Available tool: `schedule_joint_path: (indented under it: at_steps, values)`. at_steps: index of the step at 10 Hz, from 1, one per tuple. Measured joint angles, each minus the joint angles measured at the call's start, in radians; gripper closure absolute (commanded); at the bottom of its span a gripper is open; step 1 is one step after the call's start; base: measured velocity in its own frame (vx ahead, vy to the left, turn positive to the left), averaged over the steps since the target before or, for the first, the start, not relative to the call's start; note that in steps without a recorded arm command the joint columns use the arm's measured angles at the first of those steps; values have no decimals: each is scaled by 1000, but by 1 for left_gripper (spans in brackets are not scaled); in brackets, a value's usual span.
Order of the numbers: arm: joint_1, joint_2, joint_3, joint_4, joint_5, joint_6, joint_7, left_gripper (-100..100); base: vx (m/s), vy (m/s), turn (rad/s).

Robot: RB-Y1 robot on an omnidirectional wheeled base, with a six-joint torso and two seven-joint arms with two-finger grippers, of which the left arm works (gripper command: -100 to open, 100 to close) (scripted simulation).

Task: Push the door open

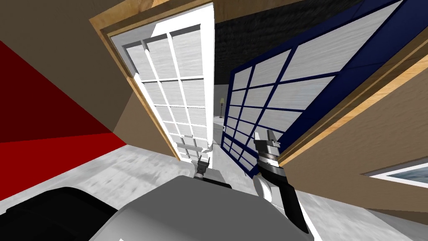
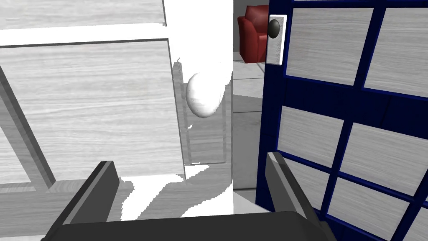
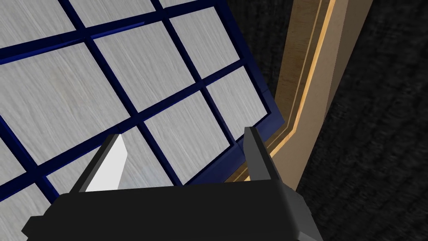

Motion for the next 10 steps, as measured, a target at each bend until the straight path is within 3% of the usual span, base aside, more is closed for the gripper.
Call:
schedule_joint_path:
  at_steps: [8,9,10]
  values:
    - [-25,0,18,43,8,-19,23,-100,180,-16,-24]
    - [-25,0,19,43,8,-19,24,100,-12,6,17]
    - [-25,0,19,43,8,-20,23,100,-30,3,-21]
